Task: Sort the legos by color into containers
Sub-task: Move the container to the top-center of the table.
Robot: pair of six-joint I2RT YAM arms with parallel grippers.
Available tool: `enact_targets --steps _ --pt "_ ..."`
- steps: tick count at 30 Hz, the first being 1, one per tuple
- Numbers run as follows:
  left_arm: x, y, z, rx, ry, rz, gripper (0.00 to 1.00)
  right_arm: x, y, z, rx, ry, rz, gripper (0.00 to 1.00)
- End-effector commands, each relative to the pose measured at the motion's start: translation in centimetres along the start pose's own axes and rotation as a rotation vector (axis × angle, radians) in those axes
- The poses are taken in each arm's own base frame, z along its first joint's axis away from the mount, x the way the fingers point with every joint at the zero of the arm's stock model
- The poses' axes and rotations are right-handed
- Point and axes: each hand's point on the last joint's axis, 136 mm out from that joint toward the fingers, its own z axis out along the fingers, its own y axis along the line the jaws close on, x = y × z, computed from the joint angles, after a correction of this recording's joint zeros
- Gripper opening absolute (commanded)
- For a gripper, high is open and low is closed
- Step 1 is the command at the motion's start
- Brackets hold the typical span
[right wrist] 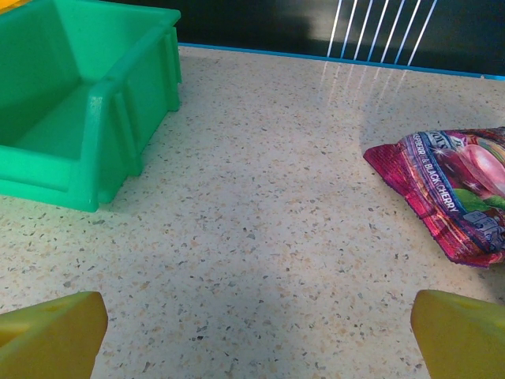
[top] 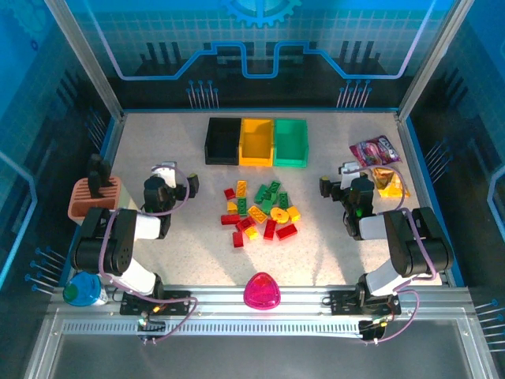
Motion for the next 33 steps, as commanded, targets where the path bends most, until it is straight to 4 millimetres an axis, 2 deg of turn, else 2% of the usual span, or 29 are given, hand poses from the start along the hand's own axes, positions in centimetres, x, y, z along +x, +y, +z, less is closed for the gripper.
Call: enact_targets --steps 1,8,11,13,15,16,17,18,19,20,22,24,27,30,33 --pt "-0.7 -0.3 0.0 0.023 -0.016 0.001 0.99 -1.0 0.0 0.2 -0.007 -0.022 -0.008 1.0" --pt "-0.6 0.0 -0.1 0.003 -0.017 -0.004 0.99 -1.0 0.0 0.2 -0.01 -0.021 -0.006 1.0" --pt "-1.0 0.2 0.0 -0.029 -0.025 0.008 0.99 -3.2 -0.8 -0.7 0.106 -0.038 -0.036 1.0" --pt "-3.0 -0.2 -1.2 -0.094 -0.027 0.055 0.99 -5.5 0.2 -1.4 0.069 0.017 -0.082 1.0" --pt "-6.0 -0.8 -2.3 -0.115 -0.002 0.031 0.99 -9.3 0.2 -2.0 0.067 0.008 -0.054 1.0" --pt "-7.8 -0.3 -2.9 -0.151 -0.006 -0.04 0.99 -10.2 -1.0 -2.3 0.13 0.037 0.017 1.0" --pt "-9.3 0.7 -3.5 -0.221 0.003 -0.134 0.99 -9.7 -3.9 -3.5 0.303 0.135 0.175 1.0" --pt "-10.2 1.9 -4.0 -0.293 0.024 -0.244 0.99 -10.4 -6.3 -4.3 0.4 0.171 0.341 1.0" --pt "-11.1 2.6 -4.0 -0.321 0.05 -0.351 0.99 -10.7 -5.8 -3.0 0.266 0.217 0.423 1.0" --pt "-12.0 2.2 -3.2 -0.266 0.109 -0.428 0.99 -10.9 -4.5 -1.5 0.15 0.279 0.483 1.0" --pt "-13.0 -0.2 -0.7 -0.113 0.254 -0.466 0.99 -11.3 -2.6 0.7 0.083 0.391 0.525 1.0" --pt "-13.1 -1.5 1.7 -0.065 0.393 -0.46 0.99 -11.8 -0.7 2.7 0.04 0.449 0.512 1.0" --pt "-12.7 -2.8 5.4 -0.012 0.551 -0.456 0.99 -12.7 2.1 5.3 -0.07 0.508 0.506 1.0" --pt "-11.9 -3.2 8.6 -0.004 0.65 -0.456 0.98 -12.0 4.1 7.7 -0.162 0.623 0.503 0.99" --pt "-10.7 -3.8 11.1 0.013 0.712 -0.44 0.91 -11.3 5.0 9.9 -0.177 0.71 0.46 0.92"
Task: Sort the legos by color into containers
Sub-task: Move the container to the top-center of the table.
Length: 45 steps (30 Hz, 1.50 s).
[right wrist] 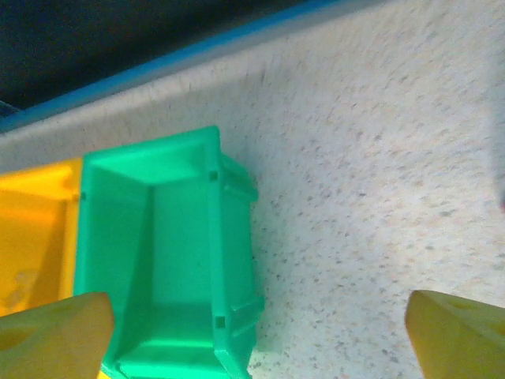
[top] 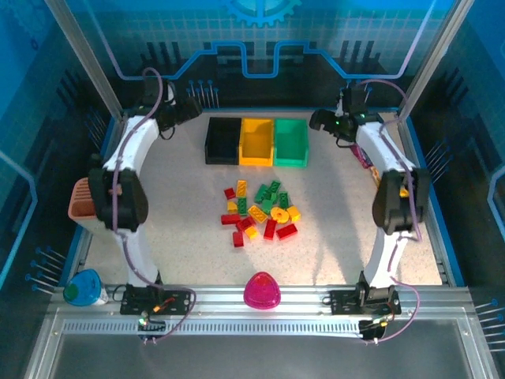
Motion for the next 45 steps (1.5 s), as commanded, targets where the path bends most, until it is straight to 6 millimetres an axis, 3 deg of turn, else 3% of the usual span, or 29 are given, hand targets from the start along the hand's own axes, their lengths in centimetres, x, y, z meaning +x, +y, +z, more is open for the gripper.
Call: enact_targets --steps 1,5,13,18,20,22,28,34,45 --pt "4.9 0.4 1.9 -0.023 0.262 -0.023 0.9 2.7 1.2 0.9 -0.017 0.206 -0.005 0.9" --pt "6.2 -0.2 4.4 -0.028 0.309 0.007 0.86 3.1 1.2 2.9 -0.001 0.241 0.002 0.84" --pt "8.6 -1.4 7.8 -0.033 0.355 0.03 0.73 6.2 2.6 5.6 0.008 0.315 -0.043 0.76" --pt "9.5 -1.4 8.9 -0.032 0.372 0.013 0.56 7.2 2.9 6.9 0.011 0.343 -0.046 0.68" --pt "9.7 -1.7 9.0 -0.03 0.376 0.013 0.49 7.0 3.2 6.8 0.014 0.334 -0.058 0.63" --pt "10.0 -2.0 9.2 -0.028 0.376 0.023 0.42 8.1 2.7 8.1 0.032 0.362 -0.063 0.56" --pt "11.0 -2.8 9.3 -0.013 0.4 0.038 0.18 9.6 2.3 8.7 0.051 0.406 -0.076 0.28" --pt "13.0 -2.9 8.1 -0.037 0.43 0.074 0.08 11.2 2.7 7.6 0.069 0.419 -0.113 0.25" --pt "16.8 -2.4 4.6 -0.057 0.448 0.089 0.09 15.8 2.5 2.8 0.115 0.425 -0.155 0.25"
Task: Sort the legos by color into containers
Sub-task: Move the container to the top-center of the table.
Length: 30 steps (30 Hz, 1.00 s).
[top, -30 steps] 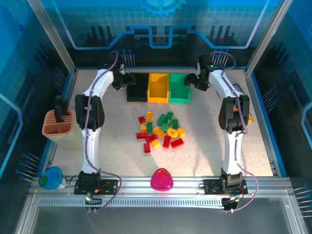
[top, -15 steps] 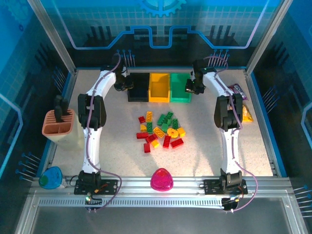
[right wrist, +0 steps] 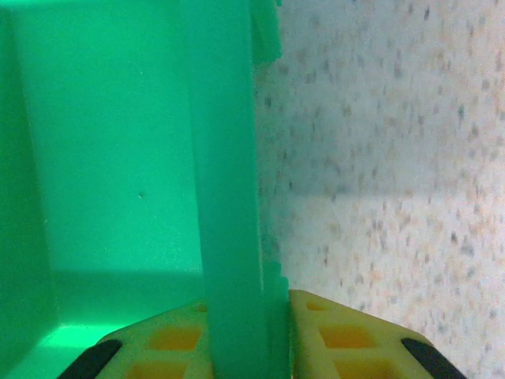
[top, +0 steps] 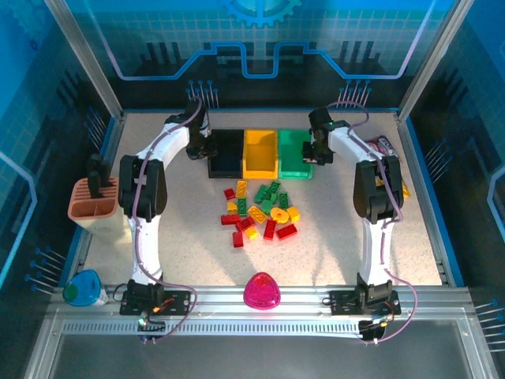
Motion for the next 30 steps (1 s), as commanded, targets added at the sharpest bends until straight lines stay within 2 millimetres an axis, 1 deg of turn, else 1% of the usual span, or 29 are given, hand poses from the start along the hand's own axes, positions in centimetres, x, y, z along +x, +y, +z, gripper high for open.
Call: enact_targets --steps 1,4,7,9,14,16,20,24,30 --pt "2.4 -1.8 -0.1 0.041 0.048 -0.047 0.09 3.7 3.1 -1.3 -0.075 0.057 -0.035 0.25" --pt "3.1 -1.5 -0.3 0.027 0.061 -0.044 0.1 4.8 2.7 -1.2 -0.073 0.058 -0.03 0.26" --pt "3.6 -1.4 -0.6 0.024 0.065 -0.049 0.16 5.1 2.4 -1.2 -0.064 0.059 -0.024 0.31" --pt "3.6 -1.4 -1.0 0.022 0.058 -0.054 0.31 4.6 2.6 -1.4 -0.069 0.043 -0.025 0.37" --pt "2.9 -1.7 -1.5 0.026 0.037 -0.058 0.5 2.6 3.6 -1.8 -0.091 0.014 -0.051 0.4" --pt "2.6 -1.8 -1.7 0.028 0.032 -0.059 0.55 1.9 3.8 -2.0 -0.087 0.012 -0.055 0.41" --pt "1.6 -2.3 -2.2 0.037 0.012 -0.06 0.6 0.8 4.0 -2.5 -0.082 -0.008 -0.055 0.47" --pt "0.6 -2.4 -2.8 0.047 -0.013 -0.057 0.65 0.7 4.1 -2.8 -0.087 -0.009 -0.056 0.53" --pt "-0.2 -2.1 -2.8 0.061 -0.017 -0.078 0.67 1.3 4.0 -3.0 -0.091 0.004 -0.055 0.59"
